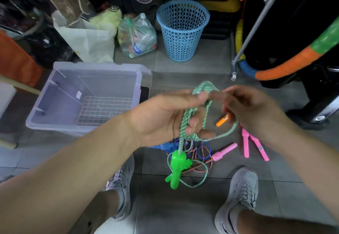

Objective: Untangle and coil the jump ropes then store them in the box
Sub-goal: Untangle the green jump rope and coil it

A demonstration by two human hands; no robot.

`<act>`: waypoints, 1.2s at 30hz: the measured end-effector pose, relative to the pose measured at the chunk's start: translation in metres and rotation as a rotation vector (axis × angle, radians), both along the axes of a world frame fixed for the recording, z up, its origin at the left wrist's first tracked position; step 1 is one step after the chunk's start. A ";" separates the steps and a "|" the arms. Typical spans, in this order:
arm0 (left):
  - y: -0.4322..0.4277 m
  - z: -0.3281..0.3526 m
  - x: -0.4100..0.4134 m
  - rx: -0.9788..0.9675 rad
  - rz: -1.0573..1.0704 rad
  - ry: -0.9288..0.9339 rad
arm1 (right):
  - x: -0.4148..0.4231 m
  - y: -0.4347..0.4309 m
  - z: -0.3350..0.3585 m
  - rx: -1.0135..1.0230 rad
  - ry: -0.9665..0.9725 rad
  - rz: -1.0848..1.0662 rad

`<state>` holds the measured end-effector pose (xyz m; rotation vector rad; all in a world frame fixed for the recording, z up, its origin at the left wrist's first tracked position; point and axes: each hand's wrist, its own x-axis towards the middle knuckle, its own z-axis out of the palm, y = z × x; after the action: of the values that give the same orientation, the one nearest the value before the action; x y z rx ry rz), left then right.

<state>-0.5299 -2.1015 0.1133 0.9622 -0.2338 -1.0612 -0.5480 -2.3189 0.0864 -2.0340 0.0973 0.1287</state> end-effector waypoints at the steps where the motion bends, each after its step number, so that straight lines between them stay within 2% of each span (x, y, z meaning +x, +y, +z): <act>1: 0.000 0.000 0.003 -0.037 0.065 0.035 | -0.003 0.004 -0.002 -0.023 0.035 0.033; 3: -0.001 0.001 0.007 -0.099 0.220 0.086 | -0.011 0.011 -0.003 -0.079 0.125 0.110; 6: -0.002 0.001 0.015 -0.141 0.423 0.045 | -0.023 0.020 -0.004 -0.139 0.250 0.284; 9: -0.001 -0.003 0.019 -0.060 0.517 -0.071 | -0.031 0.021 0.001 -0.317 0.226 0.543; 11: 0.000 -0.011 0.019 0.181 0.503 -0.194 | -0.033 0.021 0.008 -0.343 0.185 0.610; 13: 0.000 -0.019 0.012 0.405 0.394 -0.267 | -0.032 0.018 0.017 -0.232 0.149 0.585; 15: 0.001 -0.028 0.007 0.521 0.258 -0.277 | -0.027 0.013 0.025 -0.056 0.111 0.468; 16: 0.001 -0.029 0.002 0.518 0.176 -0.285 | -0.023 0.010 0.026 0.020 0.086 0.411; 18: -0.002 -0.026 -0.005 0.444 0.059 -0.287 | -0.018 0.005 0.027 0.094 0.007 0.346; 21: -0.002 -0.017 -0.008 0.353 0.006 -0.247 | -0.013 0.003 0.025 0.142 -0.085 0.245; 27: -0.002 -0.009 -0.007 0.149 -0.090 -0.149 | -0.003 0.000 0.015 0.129 -0.129 -0.017; 31: -0.002 -0.004 -0.003 -0.025 -0.013 -0.024 | -0.001 -0.002 0.002 0.042 -0.010 0.025; 36: 0.001 -0.003 0.012 -0.125 0.287 0.126 | -0.011 0.009 -0.007 -0.128 0.124 0.149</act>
<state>-0.5182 -2.1003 0.1102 0.7864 -0.0549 -0.8297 -0.5591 -2.3097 0.0794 -2.1599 0.0325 0.3502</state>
